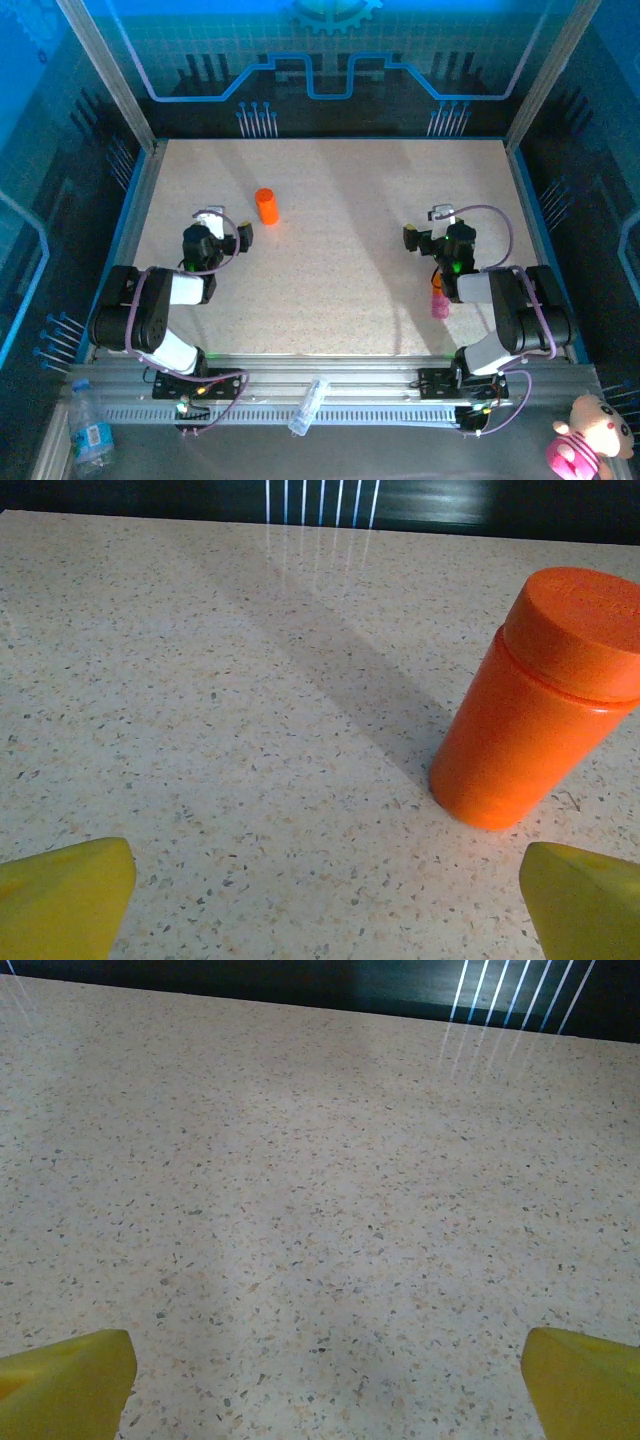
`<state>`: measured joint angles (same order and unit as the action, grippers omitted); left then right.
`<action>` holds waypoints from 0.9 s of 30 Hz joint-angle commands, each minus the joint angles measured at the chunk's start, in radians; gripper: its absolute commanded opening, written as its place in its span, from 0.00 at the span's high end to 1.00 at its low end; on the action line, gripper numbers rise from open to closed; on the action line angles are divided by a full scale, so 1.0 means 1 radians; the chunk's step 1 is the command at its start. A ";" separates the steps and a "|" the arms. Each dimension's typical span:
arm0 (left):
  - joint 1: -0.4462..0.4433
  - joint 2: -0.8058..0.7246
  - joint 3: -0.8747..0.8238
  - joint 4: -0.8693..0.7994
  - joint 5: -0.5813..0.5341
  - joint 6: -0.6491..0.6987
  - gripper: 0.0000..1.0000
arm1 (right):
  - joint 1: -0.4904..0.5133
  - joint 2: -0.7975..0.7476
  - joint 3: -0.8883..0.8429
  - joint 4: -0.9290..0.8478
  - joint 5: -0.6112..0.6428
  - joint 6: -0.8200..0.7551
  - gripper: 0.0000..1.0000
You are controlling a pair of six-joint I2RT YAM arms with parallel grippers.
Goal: Sort the pills into containers
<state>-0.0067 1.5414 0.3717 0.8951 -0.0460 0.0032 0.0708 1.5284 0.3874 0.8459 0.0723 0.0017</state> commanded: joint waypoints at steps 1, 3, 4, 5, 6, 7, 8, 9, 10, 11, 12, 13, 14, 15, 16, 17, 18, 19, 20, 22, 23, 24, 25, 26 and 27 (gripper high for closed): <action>-0.006 0.009 0.020 0.004 -0.020 0.016 0.01 | -0.010 0.004 0.022 0.005 -0.014 -0.012 0.00; -0.006 0.007 0.021 0.004 -0.019 0.015 0.01 | -0.012 0.004 0.022 0.005 -0.016 -0.012 0.00; -0.006 0.007 0.020 0.006 -0.019 0.015 0.01 | -0.011 0.004 0.022 0.007 -0.016 -0.012 0.00; -0.006 0.007 0.020 0.005 -0.019 0.015 0.01 | -0.012 0.004 0.022 0.007 -0.017 -0.012 0.00; -0.006 0.007 0.018 0.008 -0.019 0.015 0.01 | -0.011 0.003 0.021 0.008 -0.014 -0.013 0.00; -0.006 0.008 0.016 0.014 -0.021 0.016 0.01 | -0.008 0.003 0.017 0.016 -0.002 -0.012 0.00; -0.006 0.007 0.014 0.017 -0.015 0.018 0.01 | -0.008 0.001 0.012 0.022 0.011 -0.005 0.00; -0.005 0.007 0.009 0.027 -0.006 0.023 0.01 | -0.008 -0.008 0.005 0.030 0.036 0.007 0.00; -0.007 0.008 0.004 0.037 -0.006 0.025 0.01 | -0.009 -0.023 -0.006 0.040 0.057 0.011 0.00; -0.009 0.006 -0.001 0.045 -0.010 0.025 0.01 | -0.008 -0.036 -0.011 0.039 0.074 0.017 0.00; -0.009 0.005 -0.002 0.044 -0.015 0.023 0.01 | -0.009 -0.048 -0.009 0.025 0.097 0.028 0.00; -0.009 -0.001 -0.001 0.039 -0.022 0.020 0.01 | -0.010 -0.061 -0.009 0.010 0.107 0.033 0.00; -0.009 -0.006 -0.002 0.037 -0.030 0.018 0.01 | -0.009 -0.072 -0.008 0.002 0.115 0.034 0.00; -0.009 -0.013 -0.004 0.037 -0.035 0.015 0.01 | -0.009 -0.084 -0.009 -0.011 0.123 0.035 0.00; -0.009 -0.025 -0.005 0.029 -0.042 0.012 0.01 | -0.008 -0.101 -0.006 -0.029 0.132 0.037 0.00; -0.009 -0.041 -0.002 0.014 -0.044 0.011 0.01 | -0.007 -0.113 0.000 -0.047 0.141 0.040 0.00; -0.009 -0.062 0.004 -0.014 -0.046 0.009 0.01 | -0.007 -0.132 0.006 -0.075 0.155 0.044 0.00; -0.009 -0.083 0.009 -0.045 -0.050 0.007 0.01 | -0.007 -0.158 0.015 -0.114 0.164 0.047 0.00; -0.009 -0.102 0.017 -0.071 -0.062 0.002 0.01 | -0.008 -0.184 0.028 -0.157 0.164 0.050 0.00; -0.008 -0.144 0.037 -0.146 -0.105 -0.014 0.01 | -0.011 -0.268 0.071 -0.301 0.145 0.087 0.00; -0.007 -0.165 0.050 -0.182 -0.128 -0.021 0.01 | -0.016 -0.303 0.095 -0.363 0.146 0.154 0.00; -0.008 -0.188 0.067 -0.227 -0.153 -0.029 0.01 | -0.027 -0.338 0.123 -0.455 0.155 0.275 0.00; -0.009 -0.217 0.085 -0.282 -0.181 -0.044 0.01 | -0.045 -0.361 0.147 -0.525 0.139 0.381 0.00; -0.008 -0.245 0.104 -0.341 -0.202 -0.062 0.01 | -0.062 -0.381 0.163 -0.562 0.077 0.425 0.00; -0.007 -0.278 0.133 -0.416 -0.230 -0.085 0.01 | -0.079 -0.398 0.182 -0.618 0.004 0.461 0.00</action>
<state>-0.0093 1.3396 0.4347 0.6559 -0.1772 -0.0257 0.0315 1.1831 0.5110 0.4427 0.1673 0.2489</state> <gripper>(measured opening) 0.989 0.997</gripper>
